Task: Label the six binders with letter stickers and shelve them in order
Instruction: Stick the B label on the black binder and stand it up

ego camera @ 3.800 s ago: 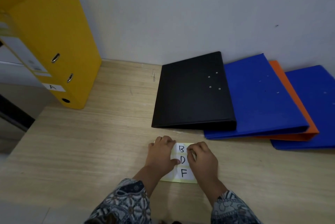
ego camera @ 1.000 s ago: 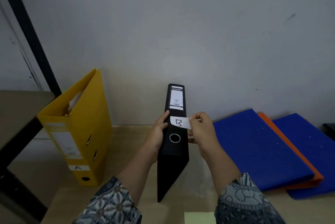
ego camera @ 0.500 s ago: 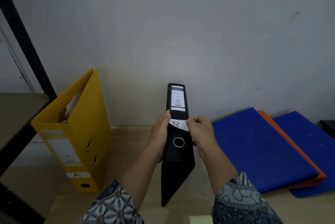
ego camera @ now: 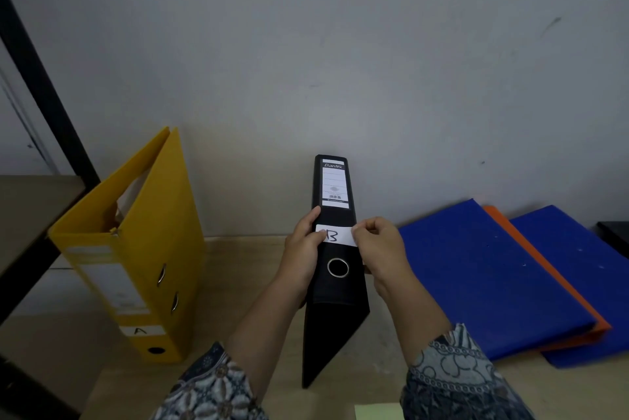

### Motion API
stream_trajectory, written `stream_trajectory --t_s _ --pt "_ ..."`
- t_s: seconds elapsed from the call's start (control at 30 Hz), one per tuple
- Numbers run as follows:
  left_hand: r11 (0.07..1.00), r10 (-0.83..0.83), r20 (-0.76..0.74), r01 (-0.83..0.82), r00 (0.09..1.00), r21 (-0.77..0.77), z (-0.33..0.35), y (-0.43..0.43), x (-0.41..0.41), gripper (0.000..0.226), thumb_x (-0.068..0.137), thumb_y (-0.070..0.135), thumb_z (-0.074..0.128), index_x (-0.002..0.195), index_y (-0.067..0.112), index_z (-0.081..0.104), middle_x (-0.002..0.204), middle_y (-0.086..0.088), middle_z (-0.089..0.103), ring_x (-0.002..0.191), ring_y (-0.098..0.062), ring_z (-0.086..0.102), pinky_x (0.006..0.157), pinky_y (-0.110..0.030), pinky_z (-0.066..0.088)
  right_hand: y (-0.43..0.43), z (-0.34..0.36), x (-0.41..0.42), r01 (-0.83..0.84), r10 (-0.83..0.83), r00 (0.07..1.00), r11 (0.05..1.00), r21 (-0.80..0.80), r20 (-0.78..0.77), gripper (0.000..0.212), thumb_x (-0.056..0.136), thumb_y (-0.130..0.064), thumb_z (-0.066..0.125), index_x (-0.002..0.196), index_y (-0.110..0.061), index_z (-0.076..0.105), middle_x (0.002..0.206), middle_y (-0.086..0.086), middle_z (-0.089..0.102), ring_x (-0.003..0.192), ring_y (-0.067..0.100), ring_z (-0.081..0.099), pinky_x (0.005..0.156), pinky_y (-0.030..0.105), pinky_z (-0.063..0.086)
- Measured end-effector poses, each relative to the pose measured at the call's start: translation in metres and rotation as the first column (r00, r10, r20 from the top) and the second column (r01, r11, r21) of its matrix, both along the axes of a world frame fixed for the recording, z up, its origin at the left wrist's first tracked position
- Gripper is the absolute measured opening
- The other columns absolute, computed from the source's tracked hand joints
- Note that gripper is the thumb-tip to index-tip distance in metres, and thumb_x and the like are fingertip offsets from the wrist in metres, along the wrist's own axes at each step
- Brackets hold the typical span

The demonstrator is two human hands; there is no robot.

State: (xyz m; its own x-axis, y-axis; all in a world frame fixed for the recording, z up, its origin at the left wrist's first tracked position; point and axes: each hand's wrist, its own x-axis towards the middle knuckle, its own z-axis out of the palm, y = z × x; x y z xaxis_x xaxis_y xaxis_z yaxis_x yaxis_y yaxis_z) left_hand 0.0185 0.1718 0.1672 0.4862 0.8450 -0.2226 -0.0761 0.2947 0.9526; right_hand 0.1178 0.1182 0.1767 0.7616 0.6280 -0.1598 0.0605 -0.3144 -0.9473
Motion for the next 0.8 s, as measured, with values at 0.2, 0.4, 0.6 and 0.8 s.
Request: stream_trajectory --t_s 0.2,0.4,0.6,0.8 --pt "1.0 0.008 -0.01 -0.008 1.0 0.025 -0.002 0.001 0.001 0.05 0.094 0.001 0.04 0.137 0.027 0.047 0.125 -0.001 0.058 0.096 -0.013 0.062 0.073 -0.024 0.05 -0.001 -0.005 0.002 -0.016 0.015 0.999 1.0 0.014 0.032 0.008 0.085 -0.018 0.053 0.08 -0.023 0.056 0.087 0.0 0.065 0.083 0.024 0.064 0.075 0.046 0.055" --pt "0.997 0.024 -0.054 -0.02 0.998 0.072 -0.007 0.002 0.003 0.05 0.094 0.004 0.04 0.135 0.032 0.049 0.136 -0.005 0.051 0.11 -0.021 0.06 0.085 -0.03 0.051 -0.001 -0.007 0.002 -0.017 0.015 0.997 0.999 0.028 0.073 0.007 0.087 -0.017 0.054 0.082 -0.022 0.055 0.084 -0.001 0.063 0.081 0.022 0.063 0.078 0.049 0.056" --pt "0.994 0.017 -0.084 -0.007 0.996 0.111 -0.004 0.0 0.002 0.049 0.095 0.004 0.038 0.136 0.03 0.047 0.132 -0.005 0.052 0.104 -0.018 0.061 0.074 -0.022 0.05 -0.006 -0.013 -0.001 -0.028 0.017 0.995 0.993 0.117 0.094 0.018 0.09 -0.018 0.054 0.102 -0.028 0.045 0.078 -0.002 0.058 0.077 0.02 0.062 0.079 0.048 0.054" --pt "0.978 -0.002 -0.216 0.047 0.976 0.205 -0.001 0.0 0.0 0.041 0.082 0.04 0.046 0.122 0.05 0.048 0.134 -0.003 0.049 0.113 -0.016 0.056 0.099 -0.038 0.047 -0.005 -0.007 -0.004 -0.054 0.064 0.994 0.992 0.115 -0.085 0.045 0.08 -0.037 0.07 0.112 -0.027 0.041 0.091 0.003 0.062 0.084 0.019 0.066 0.082 0.043 0.055"
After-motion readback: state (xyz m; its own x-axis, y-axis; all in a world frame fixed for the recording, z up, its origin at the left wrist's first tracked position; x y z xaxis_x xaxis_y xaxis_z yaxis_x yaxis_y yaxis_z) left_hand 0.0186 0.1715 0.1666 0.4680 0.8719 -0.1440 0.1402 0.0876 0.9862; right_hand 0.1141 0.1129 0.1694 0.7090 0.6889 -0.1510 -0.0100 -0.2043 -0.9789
